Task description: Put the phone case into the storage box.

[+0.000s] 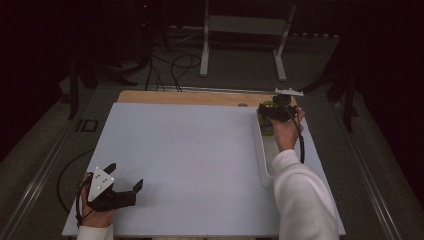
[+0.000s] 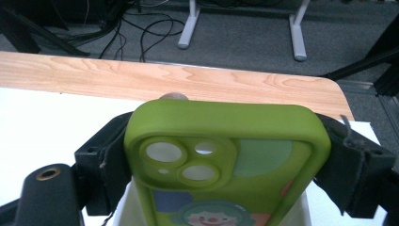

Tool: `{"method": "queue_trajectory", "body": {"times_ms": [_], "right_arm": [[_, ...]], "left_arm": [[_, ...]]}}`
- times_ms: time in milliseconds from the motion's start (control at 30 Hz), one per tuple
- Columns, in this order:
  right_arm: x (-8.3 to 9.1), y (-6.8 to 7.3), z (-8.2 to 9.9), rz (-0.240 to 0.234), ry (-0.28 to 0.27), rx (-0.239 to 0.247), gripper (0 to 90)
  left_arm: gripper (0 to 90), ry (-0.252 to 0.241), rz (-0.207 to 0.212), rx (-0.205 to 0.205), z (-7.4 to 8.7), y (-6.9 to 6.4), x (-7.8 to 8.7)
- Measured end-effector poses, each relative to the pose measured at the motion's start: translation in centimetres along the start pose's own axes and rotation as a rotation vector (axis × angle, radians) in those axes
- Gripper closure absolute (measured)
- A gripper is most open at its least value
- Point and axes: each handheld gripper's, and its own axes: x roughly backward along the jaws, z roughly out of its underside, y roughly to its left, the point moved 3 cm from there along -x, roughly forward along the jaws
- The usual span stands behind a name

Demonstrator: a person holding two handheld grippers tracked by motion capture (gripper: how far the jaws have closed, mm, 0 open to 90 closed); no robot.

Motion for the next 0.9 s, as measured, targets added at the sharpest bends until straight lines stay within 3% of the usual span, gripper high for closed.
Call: {"method": "queue_trajectory", "body": {"times_ms": [900], "right_arm": [[-0.58,0.27,-0.19,0.003,0.001,0.039,13.3]], "left_arm": [[0.0,0.001,-0.001,0.003,0.03,0.04,-0.04]]}}
